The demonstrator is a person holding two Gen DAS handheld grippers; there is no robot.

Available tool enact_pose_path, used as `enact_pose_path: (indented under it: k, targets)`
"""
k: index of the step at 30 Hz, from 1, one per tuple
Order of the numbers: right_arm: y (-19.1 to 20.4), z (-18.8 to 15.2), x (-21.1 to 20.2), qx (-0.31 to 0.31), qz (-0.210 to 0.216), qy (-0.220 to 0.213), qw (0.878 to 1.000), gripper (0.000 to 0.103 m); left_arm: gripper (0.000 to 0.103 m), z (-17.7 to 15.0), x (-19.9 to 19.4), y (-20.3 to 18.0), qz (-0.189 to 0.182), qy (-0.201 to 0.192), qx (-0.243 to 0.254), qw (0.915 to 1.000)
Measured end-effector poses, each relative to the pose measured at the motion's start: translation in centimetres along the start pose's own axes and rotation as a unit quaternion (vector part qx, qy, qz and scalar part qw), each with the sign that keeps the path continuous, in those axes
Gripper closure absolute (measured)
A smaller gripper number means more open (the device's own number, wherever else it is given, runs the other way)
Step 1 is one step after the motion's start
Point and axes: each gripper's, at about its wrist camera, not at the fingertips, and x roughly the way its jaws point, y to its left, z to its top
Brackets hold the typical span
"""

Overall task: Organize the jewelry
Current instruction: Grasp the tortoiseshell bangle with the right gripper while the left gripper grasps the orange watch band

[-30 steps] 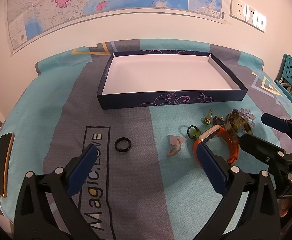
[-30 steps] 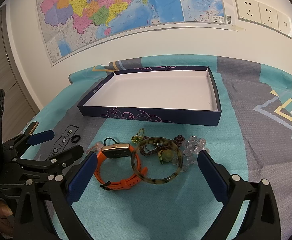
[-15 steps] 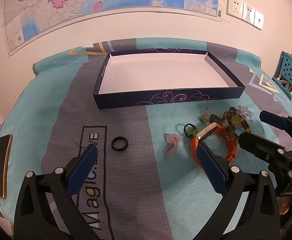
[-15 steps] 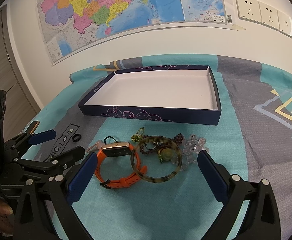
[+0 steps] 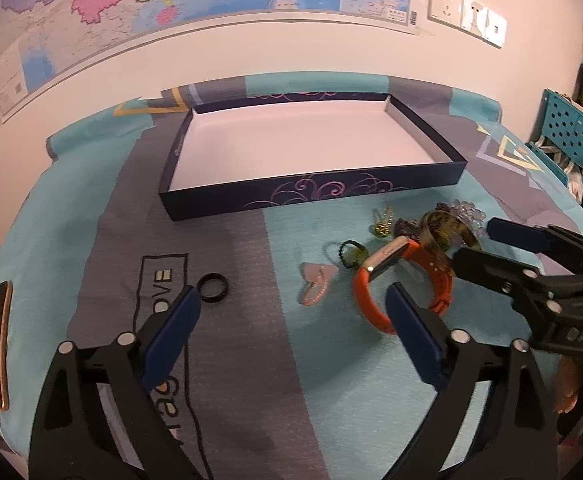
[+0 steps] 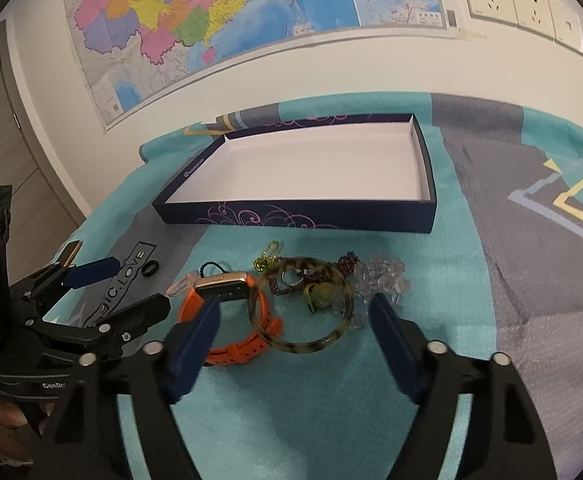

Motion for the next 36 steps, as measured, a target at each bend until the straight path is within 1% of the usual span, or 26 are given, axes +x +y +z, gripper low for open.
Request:
enact_pose_path:
  k: [4, 6, 8, 9, 10, 11, 12, 14, 16, 18, 20, 21, 22, 23, 24, 25, 27, 28, 30, 32, 33, 34, 35, 36]
  targets:
    - [-0.7, -0.1, 0.2, 0.012, 0.01, 0.008, 1.0, 0.049, 0.023, -0.1, -0.2, -1.0, -0.021, -0.002, 0.02, 0.9996]
    - [-0.9, 0.0, 0.4, 0.015, 0.013, 0.013, 1.0, 0.049, 0.029, -0.1, -0.3, -1.3, -0.035, -0.001, 0.026, 0.9991]
    - [-1.2, 0.0, 0.6, 0.023, 0.019, 0.016, 0.999, 0.051, 0.033, -0.1, -0.2, -1.6, -0.05, 0.001, 0.03, 0.9983]
    - [-1.4, 0.1, 0.6, 0.026, 0.024, 0.017, 0.999, 0.052, 0.037, -0.2, -0.2, -1.7, -0.054, 0.002, 0.033, 0.998]
    - [-1.5, 0.2, 0.6, 0.027, 0.025, 0.017, 0.999, 0.056, 0.039, -0.2, -0.1, -1.9, -0.06, 0.006, 0.035, 0.9976]
    - [-1.6, 0.3, 0.6, 0.028, 0.022, 0.017, 0.999, 0.06, 0.045, -0.3, 0.0, -1.9, -0.066, 0.009, 0.035, 0.9972]
    - [-1.7, 0.4, 0.7, 0.028, 0.018, 0.02, 0.999, 0.066, 0.046, -0.3, 0.1, -1.9, -0.07, 0.012, 0.034, 0.9969]
    - [-2.2, 0.4, 0.8, 0.036, 0.02, 0.022, 0.999, 0.066, 0.046, -0.3, 0.3, -1.9, -0.076, 0.017, 0.034, 0.9964]
    - [-2.3, 0.4, 0.7, 0.035, 0.02, 0.024, 0.999, 0.073, 0.05, -0.4, 0.4, -1.9, -0.077, 0.02, 0.034, 0.9962]
    - [-2.3, 0.4, 0.7, 0.031, 0.017, 0.026, 0.999, 0.074, 0.051, -0.4, 0.5, -2.0, -0.08, 0.024, 0.034, 0.9959]
    - [-2.3, 0.4, 0.7, 0.028, 0.013, 0.028, 0.999, 0.077, 0.051, -0.3, 0.7, -2.0, -0.083, 0.028, 0.035, 0.9955]
    - [-2.3, 0.4, 0.7, 0.026, 0.011, 0.028, 0.999, 0.08, 0.056, -0.3, 0.9, -2.0, -0.085, 0.031, 0.035, 0.9953]
    - [-2.2, 0.3, 0.6, 0.022, 0.007, 0.03, 0.999, 0.087, 0.06, -0.3, 1.0, -2.0, -0.087, 0.035, 0.034, 0.995]
    - [-2.2, 0.3, 0.6, 0.019, 0.007, 0.033, 0.999, 0.088, 0.066, -0.3, 1.2, -1.9, -0.093, 0.041, 0.032, 0.9943]
    - [-2.2, 0.2, 0.6, 0.018, 0.011, 0.036, 0.999, 0.088, 0.067, -0.3, 1.3, -1.8, -0.099, 0.044, 0.031, 0.9936]
    - [-2.2, 0.1, 0.5, 0.019, 0.019, 0.039, 0.999, 0.087, 0.067, -0.3, 1.4, -1.8, -0.103, 0.046, 0.03, 0.9932]
    - [-2.2, 0.1, 0.6, 0.017, 0.021, 0.044, 0.999, 0.086, 0.064, -0.2, 1.5, -1.7, -0.104, 0.047, 0.03, 0.993]
    - [-2.1, 0.2, 0.6, 0.012, 0.019, 0.046, 0.999, 0.079, 0.064, -0.1, 1.5, -1.7, -0.105, 0.047, 0.031, 0.9928]
    - [-2.0, 0.3, 0.7, 0.005, 0.013, 0.046, 0.999, 0.072, 0.065, 0.0, 1.8, -1.6, -0.112, 0.053, 0.031, 0.9918]
    - [-1.8, 0.4, 1.2, -0.003, 0.01, 0.052, 0.999, 0.072, 0.066, 0.0, 2.3, -1.8, -0.119, 0.06, 0.032, 0.9906]
    - [-1.7, 0.4, 1.4, -0.008, 0.006, 0.052, 0.999, 0.075, 0.068, 0.1, 2.5, -1.8, -0.119, 0.062, 0.032, 0.9904]
    - [-1.6, 0.4, 1.5, -0.012, 0.003, 0.052, 0.999, 0.082, 0.07, 0.1, 2.7, -1.8, -0.119, 0.065, 0.031, 0.9903]
    - [-1.6, 0.5, 1.5, -0.018, -0.002, 0.053, 0.998, 0.087, 0.074, 0.1, 2.8, -1.8, -0.117, 0.068, 0.031, 0.9903]
    - [-1.6, 0.5, 1.5, -0.018, -0.004, 0.053, 0.998, 0.094, 0.08, 0.2, 2.9, -1.8, -0.114, 0.068, 0.03, 0.9907]
